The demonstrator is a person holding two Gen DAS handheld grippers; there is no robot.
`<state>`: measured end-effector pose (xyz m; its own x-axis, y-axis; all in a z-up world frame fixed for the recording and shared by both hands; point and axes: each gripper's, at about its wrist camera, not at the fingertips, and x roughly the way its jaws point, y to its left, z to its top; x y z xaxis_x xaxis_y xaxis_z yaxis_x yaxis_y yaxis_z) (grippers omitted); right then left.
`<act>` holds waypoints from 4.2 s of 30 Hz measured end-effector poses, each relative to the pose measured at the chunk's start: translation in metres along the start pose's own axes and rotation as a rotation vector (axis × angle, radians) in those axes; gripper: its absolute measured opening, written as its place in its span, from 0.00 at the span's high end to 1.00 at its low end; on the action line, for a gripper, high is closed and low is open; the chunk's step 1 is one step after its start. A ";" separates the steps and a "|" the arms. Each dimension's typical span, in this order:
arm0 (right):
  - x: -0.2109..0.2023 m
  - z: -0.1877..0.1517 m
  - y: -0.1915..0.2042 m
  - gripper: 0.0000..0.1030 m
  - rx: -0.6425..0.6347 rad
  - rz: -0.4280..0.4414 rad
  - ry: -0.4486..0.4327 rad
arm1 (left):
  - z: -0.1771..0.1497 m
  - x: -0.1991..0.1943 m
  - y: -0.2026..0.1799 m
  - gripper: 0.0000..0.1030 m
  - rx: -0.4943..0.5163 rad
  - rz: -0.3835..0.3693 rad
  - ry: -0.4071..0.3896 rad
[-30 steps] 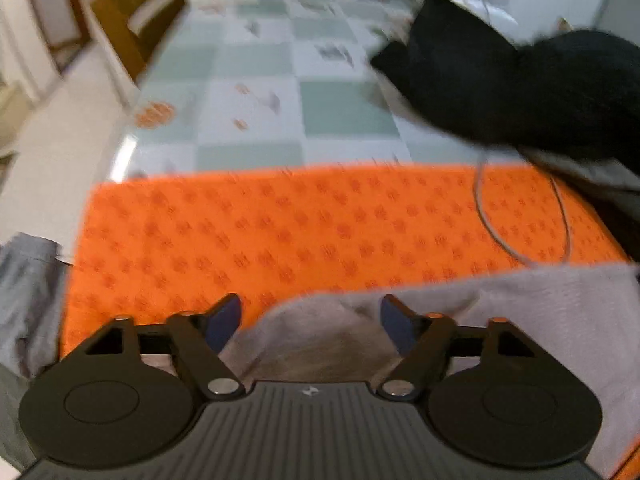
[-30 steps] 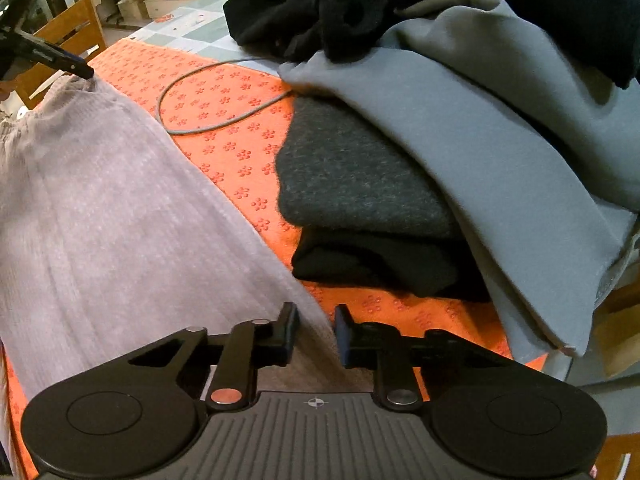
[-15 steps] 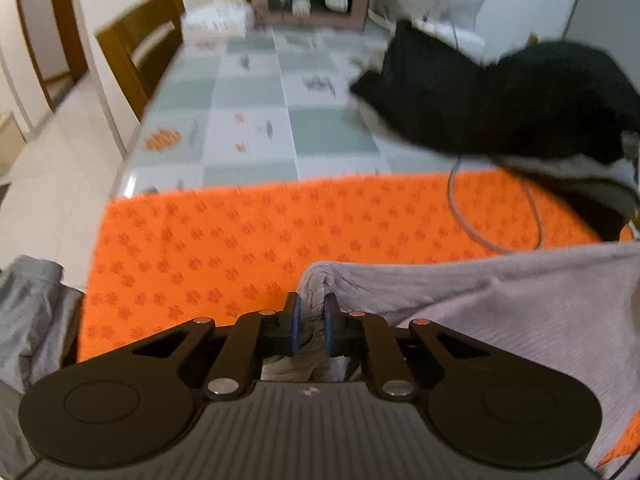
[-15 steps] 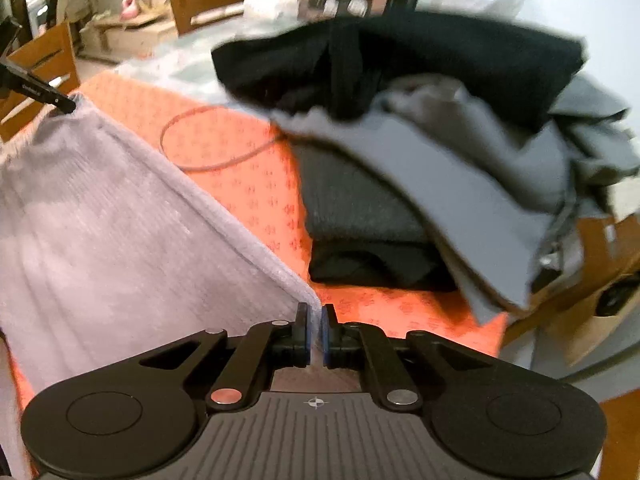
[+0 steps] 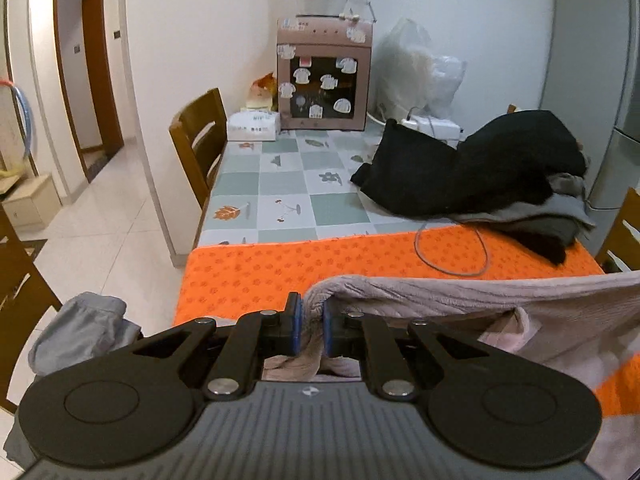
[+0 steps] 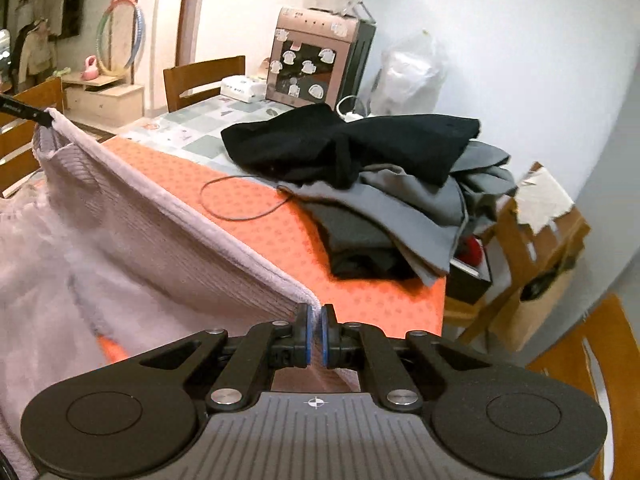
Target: Fold clothes
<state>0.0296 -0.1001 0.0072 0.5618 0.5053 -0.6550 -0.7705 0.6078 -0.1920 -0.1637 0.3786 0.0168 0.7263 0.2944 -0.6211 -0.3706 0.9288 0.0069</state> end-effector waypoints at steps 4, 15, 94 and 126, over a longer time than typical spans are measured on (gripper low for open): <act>-0.039 -0.023 0.032 0.94 0.040 -0.061 0.006 | -0.025 -0.029 0.009 0.89 0.008 -0.039 -0.013; -0.125 -0.081 0.148 0.94 0.142 -0.230 0.054 | -0.082 -0.086 0.053 0.89 0.058 -0.160 -0.036; 0.131 -0.030 0.152 0.48 0.235 0.999 0.439 | -0.125 0.004 0.045 0.48 -0.429 0.266 0.253; 0.161 -0.020 0.192 0.43 0.699 0.905 0.493 | -0.137 0.006 0.063 0.48 -0.406 0.168 0.228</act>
<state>-0.0337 0.0856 -0.1501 -0.3769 0.7203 -0.5823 -0.4113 0.4332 0.8020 -0.2618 0.4075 -0.0937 0.5091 0.3338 -0.7933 -0.7000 0.6969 -0.1560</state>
